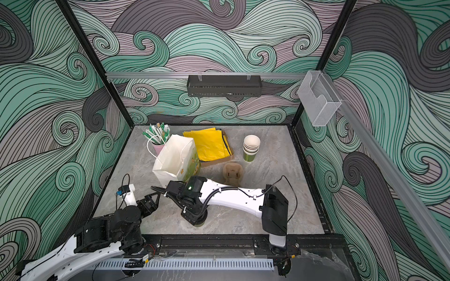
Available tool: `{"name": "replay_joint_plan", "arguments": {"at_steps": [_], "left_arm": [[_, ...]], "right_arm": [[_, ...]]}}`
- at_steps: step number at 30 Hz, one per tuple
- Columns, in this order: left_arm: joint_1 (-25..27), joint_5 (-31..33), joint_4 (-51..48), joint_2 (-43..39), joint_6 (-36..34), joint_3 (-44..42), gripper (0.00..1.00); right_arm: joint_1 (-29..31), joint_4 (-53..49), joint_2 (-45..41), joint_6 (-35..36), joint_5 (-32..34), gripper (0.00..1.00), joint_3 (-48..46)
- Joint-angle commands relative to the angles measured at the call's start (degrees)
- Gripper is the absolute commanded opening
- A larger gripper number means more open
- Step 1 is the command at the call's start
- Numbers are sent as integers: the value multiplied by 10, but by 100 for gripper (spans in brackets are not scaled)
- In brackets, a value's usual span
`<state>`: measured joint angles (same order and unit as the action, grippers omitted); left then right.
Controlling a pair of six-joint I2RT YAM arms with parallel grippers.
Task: Pack the takeout coffee
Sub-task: 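Lower the black lid onto the new green cup with the right gripper, then press the lid down with the right gripper while the left gripper grips the cup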
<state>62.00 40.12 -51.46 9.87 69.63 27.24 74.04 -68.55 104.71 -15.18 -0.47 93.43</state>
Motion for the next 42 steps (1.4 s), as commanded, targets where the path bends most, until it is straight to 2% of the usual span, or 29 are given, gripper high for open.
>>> {"name": "replay_joint_plan", "arguments": {"at_steps": [1,15,27,32,42], "left_arm": [[-5,10,-12,-7,-10,9,78],[-4,-5,-12,-4,-9,5,78],[-5,-75,-3,12,8,-6,78],[-4,-126,48,17,20,-38,78],[-5,-248,223,-7,58,-132,79]], "right_arm": [[2,-8,8,8,-1,71,14],[1,2,13,7,5,73,0],[2,37,11,5,-4,72,-48],[2,62,5,7,-13,71,-78],[4,116,-29,15,-30,70,-140]]}}
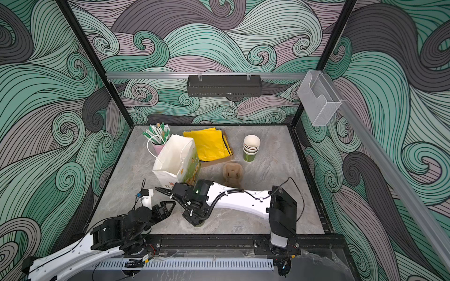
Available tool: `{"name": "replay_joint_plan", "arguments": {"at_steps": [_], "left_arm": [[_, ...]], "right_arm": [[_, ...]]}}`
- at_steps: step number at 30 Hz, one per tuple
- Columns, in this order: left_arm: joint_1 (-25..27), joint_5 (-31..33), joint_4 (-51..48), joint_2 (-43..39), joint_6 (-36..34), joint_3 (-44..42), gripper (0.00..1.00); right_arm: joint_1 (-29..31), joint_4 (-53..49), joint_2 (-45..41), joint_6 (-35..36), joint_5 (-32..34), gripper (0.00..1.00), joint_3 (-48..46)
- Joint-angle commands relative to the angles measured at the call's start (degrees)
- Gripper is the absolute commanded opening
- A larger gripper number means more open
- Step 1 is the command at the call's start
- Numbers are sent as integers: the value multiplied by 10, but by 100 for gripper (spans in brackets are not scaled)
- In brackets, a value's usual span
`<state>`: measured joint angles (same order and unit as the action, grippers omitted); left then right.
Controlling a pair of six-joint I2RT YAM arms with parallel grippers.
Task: Pack the takeout coffee
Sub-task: 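Press the lid down with the right gripper while the left gripper grips the cup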
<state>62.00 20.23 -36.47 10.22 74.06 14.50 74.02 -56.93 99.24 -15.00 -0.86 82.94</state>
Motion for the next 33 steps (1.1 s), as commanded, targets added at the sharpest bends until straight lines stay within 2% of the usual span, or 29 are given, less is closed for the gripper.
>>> {"name": "replay_joint_plan", "arguments": {"at_steps": [1,7,19,33], "left_arm": [[-4,-56,77,-11,16,-8,79],[-4,-83,90,-4,18,-10,79],[-4,-178,172,86,-23,2,80],[-5,-198,183,100,-17,-4,79]], "right_arm": [[4,4,24,14,-27,70,-37],[5,16,5,19,-18,74,-37],[5,57,-40,18,-1,76,-60],[5,75,-49,13,-4,76,-76]]}}
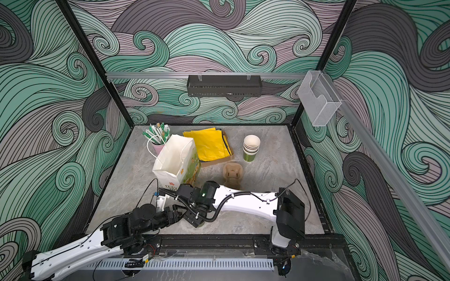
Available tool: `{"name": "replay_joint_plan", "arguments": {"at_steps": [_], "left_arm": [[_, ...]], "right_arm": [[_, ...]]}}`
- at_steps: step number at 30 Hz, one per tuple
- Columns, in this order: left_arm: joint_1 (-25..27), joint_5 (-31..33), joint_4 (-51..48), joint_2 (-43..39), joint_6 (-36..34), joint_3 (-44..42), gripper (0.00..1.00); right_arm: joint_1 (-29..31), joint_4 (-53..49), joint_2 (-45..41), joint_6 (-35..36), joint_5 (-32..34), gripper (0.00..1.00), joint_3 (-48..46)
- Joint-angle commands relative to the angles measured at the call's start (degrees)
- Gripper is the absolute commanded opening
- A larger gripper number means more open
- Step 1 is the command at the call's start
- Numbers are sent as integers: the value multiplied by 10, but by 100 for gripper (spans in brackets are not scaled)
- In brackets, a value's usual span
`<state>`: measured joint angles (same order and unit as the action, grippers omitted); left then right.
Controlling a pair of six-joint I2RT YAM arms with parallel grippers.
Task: Pack the takeout coffee
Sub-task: 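Press the lid down with the right gripper while the left gripper grips the cup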
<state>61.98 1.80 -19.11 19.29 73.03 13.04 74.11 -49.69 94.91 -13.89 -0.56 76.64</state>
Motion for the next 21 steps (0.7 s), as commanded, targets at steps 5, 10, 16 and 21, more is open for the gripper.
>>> {"name": "replay_joint_plan", "arguments": {"at_steps": [5,10,16,21], "left_arm": [[-5,-17,6,25,-2,12,74],[-4,-18,-6,45,-5,24,71],[-4,-19,1,59,-9,28,70],[-4,-18,-11,60,-13,35,71]], "right_arm": [[4,2,-12,6,-3,77,-9],[4,2,-25,10,6,81,-5],[4,2,-43,8,14,85,11],[4,6,-75,0,28,87,17]]}}
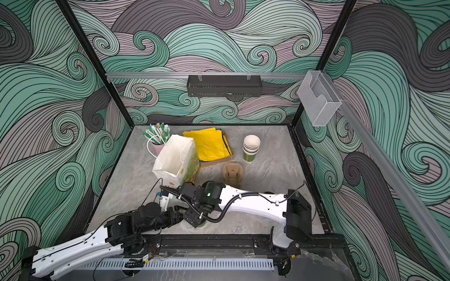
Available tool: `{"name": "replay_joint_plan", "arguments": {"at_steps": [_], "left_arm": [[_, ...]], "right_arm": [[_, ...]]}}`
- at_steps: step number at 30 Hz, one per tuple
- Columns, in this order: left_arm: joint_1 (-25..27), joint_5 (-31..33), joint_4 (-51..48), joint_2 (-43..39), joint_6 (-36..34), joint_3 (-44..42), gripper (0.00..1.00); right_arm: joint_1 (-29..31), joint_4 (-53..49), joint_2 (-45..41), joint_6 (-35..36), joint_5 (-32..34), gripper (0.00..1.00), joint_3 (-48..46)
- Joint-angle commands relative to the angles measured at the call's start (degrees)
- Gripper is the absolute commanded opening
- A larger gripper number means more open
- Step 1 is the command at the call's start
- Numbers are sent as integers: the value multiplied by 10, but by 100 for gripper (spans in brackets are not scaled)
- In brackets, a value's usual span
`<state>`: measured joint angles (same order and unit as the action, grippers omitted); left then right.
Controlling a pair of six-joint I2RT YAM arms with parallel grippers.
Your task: Pack the takeout coffee
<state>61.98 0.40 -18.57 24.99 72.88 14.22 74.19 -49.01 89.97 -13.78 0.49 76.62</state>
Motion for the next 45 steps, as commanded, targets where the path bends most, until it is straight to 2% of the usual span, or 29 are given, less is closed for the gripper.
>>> {"name": "replay_joint_plan", "arguments": {"at_steps": [1,5,9,13,17,25,31,35,45], "left_arm": [[-4,-5,-15,4,-11,24,71],[-4,-10,-15,3,-28,41,79],[-4,8,-82,-23,-40,75,80],[-4,61,-179,-64,-34,110,74],[-4,84,-231,-64,-25,125,64],[-4,20,-140,54,-65,127,59],[-4,3,-131,69,-61,124,53],[-4,-5,-97,60,-58,103,48],[-4,-20,-72,79,-62,97,45]], "right_arm": [[3,-3,-34,-6,21,87,18],[1,-5,-93,-57,41,84,6],[-10,-3,-190,-160,86,79,-72],[-34,44,-267,-276,68,67,-187],[-61,112,-289,-347,27,57,-253],[-100,160,-248,-363,-65,43,-290],[-102,188,-234,-361,-82,30,-296],[-104,202,-216,-356,-106,28,-291],[-105,205,-186,-351,-120,22,-285]]}}
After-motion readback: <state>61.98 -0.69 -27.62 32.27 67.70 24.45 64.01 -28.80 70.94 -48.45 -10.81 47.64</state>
